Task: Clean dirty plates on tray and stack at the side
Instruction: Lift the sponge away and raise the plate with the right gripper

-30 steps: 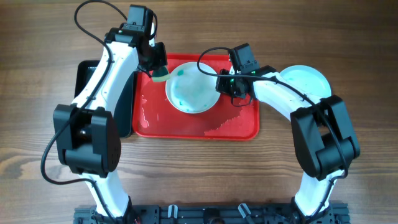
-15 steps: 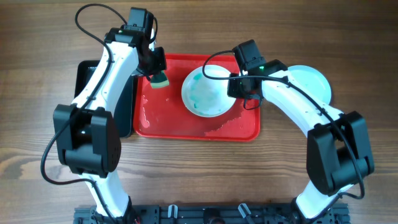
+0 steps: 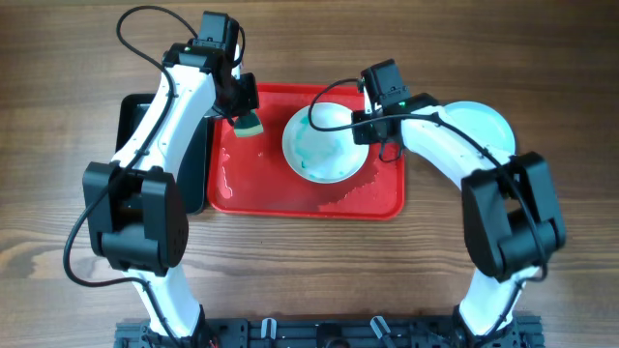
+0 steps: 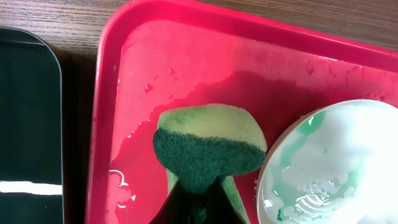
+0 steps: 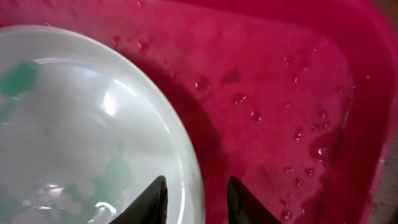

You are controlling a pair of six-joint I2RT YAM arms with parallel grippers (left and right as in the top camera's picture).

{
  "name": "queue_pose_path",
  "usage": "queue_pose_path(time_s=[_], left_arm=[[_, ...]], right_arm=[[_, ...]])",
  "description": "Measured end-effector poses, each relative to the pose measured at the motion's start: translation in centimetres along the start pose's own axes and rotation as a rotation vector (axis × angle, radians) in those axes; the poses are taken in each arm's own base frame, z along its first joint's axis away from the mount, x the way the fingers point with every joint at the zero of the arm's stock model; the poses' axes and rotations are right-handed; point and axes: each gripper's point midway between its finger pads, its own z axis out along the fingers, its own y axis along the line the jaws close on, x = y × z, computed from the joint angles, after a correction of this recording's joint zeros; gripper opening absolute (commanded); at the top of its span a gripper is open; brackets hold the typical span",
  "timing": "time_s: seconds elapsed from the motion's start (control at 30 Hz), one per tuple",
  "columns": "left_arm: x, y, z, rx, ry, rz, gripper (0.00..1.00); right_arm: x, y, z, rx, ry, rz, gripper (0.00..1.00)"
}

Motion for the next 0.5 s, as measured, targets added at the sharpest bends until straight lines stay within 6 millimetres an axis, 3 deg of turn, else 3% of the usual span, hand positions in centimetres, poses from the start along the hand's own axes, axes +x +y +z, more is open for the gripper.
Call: queue_pose_path(time_s=[0.07,0.13,0.33,0.5], left_arm=[[0.0,0.0,0.0,0.000,0.000,0.000,0.04],[0.0,0.1,0.0,-0.003,-0.002,0.000,0.04],[0.0,0.1,0.0,-0.007,-0.002,0.000,0.04],[-0.1,0.1,0.0,-0.006,-0.003,0.000,0.04]], right_arm=[[0.9,-0.2,1.3,0.008,0.035,-0.005,0.29],[0.5,-0.2,1.4,0.008,0.028,-0.014,0.06],[0.7,0.0,1.1,-0.006,0.054,-0.013,0.04],[2.5,-0.1,-0.1,0.000,0.124,0.024,0.04]])
